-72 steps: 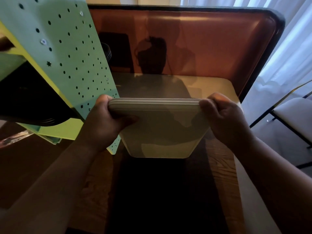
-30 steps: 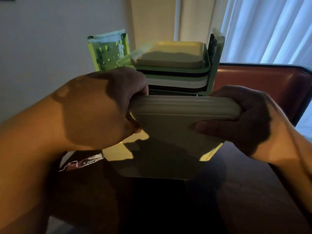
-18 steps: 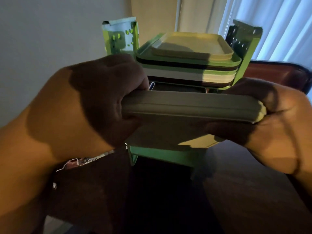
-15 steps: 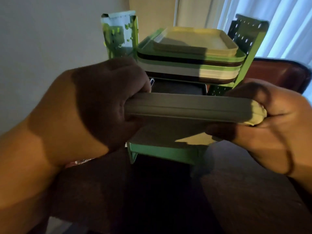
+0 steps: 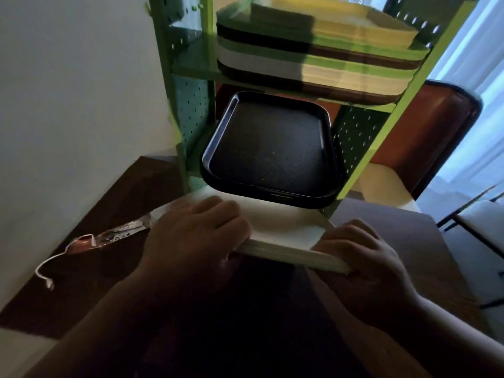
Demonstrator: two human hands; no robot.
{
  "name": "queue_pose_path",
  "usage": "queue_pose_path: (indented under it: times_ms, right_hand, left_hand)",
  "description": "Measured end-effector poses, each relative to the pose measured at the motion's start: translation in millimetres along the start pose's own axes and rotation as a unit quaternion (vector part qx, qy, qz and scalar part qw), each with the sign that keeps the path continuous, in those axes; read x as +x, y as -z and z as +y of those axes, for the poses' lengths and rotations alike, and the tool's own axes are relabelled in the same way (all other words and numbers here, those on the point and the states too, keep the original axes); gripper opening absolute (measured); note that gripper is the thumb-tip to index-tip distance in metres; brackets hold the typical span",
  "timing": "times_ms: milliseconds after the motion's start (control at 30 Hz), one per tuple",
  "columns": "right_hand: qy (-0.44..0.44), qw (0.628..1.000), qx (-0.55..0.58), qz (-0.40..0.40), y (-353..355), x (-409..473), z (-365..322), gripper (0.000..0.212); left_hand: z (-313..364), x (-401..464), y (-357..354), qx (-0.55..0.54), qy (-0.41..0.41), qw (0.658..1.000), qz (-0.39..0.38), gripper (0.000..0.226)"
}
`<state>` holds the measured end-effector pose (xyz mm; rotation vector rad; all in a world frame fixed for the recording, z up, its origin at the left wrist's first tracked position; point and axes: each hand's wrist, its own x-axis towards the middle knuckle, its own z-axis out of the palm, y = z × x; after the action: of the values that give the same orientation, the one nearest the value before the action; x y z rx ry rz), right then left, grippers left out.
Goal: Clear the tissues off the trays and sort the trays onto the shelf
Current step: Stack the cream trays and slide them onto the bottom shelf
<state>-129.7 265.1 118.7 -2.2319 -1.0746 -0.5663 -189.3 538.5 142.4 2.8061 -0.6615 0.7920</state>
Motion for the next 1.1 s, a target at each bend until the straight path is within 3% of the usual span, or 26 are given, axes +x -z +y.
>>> queue_pose_path:
  times_ms: [100,233,400,533,667,967,1100]
  right_hand:
    - [0.034,0.998,-0.023,-0.053,-15,-10,15,0.016]
    - [0.050,0.986,-0.060,-0.148,-44,-19,40,0.031]
    - [-0.005,0.947,-0.097,-0.306,-74,-26,65,0.056]
    - [-0.073,0.917,-0.093,-0.382,-89,-23,73,0.050]
    - [-0.112,0.888,-0.119,-0.431,-97,-12,70,0.022]
    - [-0.166,0.879,-0.138,-0.424,-112,9,70,0.029]
    - [-0.195,0.872,-0.128,-0.430,-112,16,74,0.028]
  left_hand:
    - [4,-8,-16,-0.044,0.015,0.999,-0.009,0.015]
    - [-5,-24,-56,-0.098,0.023,0.993,-0.068,0.018]
    - [-16,-36,-114,-0.119,0.084,0.975,-0.169,0.017]
    - [-24,-33,-153,-0.138,0.128,0.965,-0.185,0.012]
    - [-27,-25,-175,-0.115,0.172,0.951,-0.229,0.014]
    - [-41,-1,-197,-0.065,0.256,0.944,-0.198,0.012]
    - [-36,16,-202,-0.076,0.244,0.937,-0.238,0.020]
